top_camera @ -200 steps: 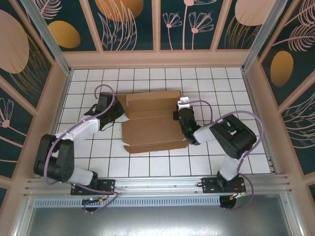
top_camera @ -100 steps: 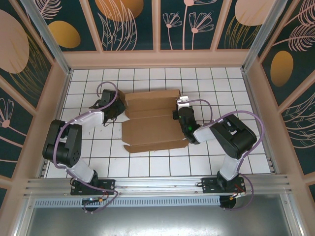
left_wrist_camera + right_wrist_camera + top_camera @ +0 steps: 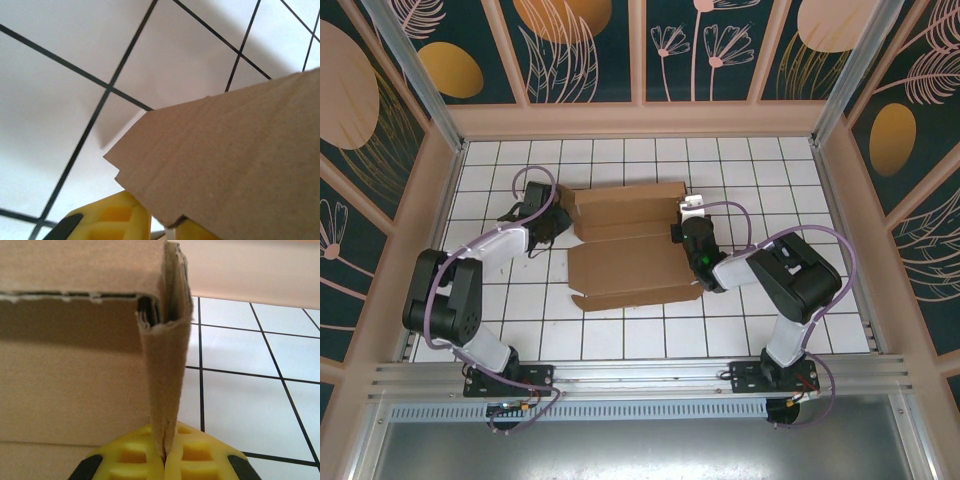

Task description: Fold the paper box

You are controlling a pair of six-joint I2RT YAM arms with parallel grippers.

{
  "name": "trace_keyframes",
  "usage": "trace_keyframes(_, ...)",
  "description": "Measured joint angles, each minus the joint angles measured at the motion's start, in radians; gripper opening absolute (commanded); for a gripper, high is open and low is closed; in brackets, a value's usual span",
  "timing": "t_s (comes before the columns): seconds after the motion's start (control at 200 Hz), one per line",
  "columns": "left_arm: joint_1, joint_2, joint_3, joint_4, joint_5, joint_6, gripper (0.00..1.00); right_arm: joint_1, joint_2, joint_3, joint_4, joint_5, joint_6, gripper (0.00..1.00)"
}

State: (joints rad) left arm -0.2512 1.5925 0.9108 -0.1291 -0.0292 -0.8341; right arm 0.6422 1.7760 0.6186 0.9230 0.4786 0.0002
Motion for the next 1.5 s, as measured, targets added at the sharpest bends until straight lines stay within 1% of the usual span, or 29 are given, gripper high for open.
trace_keyframes(0.085,0.013,-0.016,0.0,-0.029,-0.013,-0.005,0.25,0.0,0.0,0.0,-0.001,0.001,0.0,0.0)
trace_keyframes(0.18,0.04,-0.017,0.0,-0.049,-0.019,-0.004,0.22,-0.001,-0.002,0.0,-0.004,0.0,0.0,0.0)
trace_keyframes(0.265,0.064,-0.016,0.009,-0.064,-0.024,-0.003,0.22,-0.001,-0.005,0.0,-0.009,0.0,0.0,0.0)
trace_keyframes(0.4,0.1,-0.006,0.042,-0.077,-0.023,0.001,0.26,-0.001,-0.006,0.0,-0.014,0.0,0.0,0.0)
trace_keyframes(0.48,0.114,0.014,0.076,-0.081,-0.021,0.003,0.3,-0.001,-0.006,0.0,-0.014,0.0,0.0,0.0)
trace_keyframes(0.611,0.129,0.055,0.125,-0.081,-0.013,0.009,0.41,-0.001,-0.006,0.001,-0.015,-0.001,0.003,0.0)
trace_keyframes(0.741,0.134,0.118,0.142,-0.05,0.045,-0.002,0.44,-0.001,-0.006,0.004,-0.017,-0.008,0.004,0.0)
trace_keyframes(0.836,0.134,0.15,0.109,0.008,0.115,-0.028,0.41,-0.001,-0.006,0.006,-0.021,-0.009,0.006,0.0)
trace_keyframes(0.976,0.128,0.157,0.038,0.078,0.207,-0.063,0.38,-0.005,-0.006,0.015,-0.034,-0.016,0.007,0.01)
trace_keyframes(1.196,0.119,0.156,-0.073,0.16,0.292,-0.1,0.28,-0.008,-0.006,0.03,-0.053,-0.036,0.008,0.01)
trace_keyframes(1.296,0.117,0.138,-0.094,0.189,0.328,-0.108,0.28,-0.009,-0.006,0.034,-0.06,-0.038,0.01,0.01)
trace_keyframes(1.501,0.078,0.08,-0.11,0.191,0.395,-0.111,0.26,-0.012,-0.004,0.036,-0.061,-0.042,0.014,0.01)
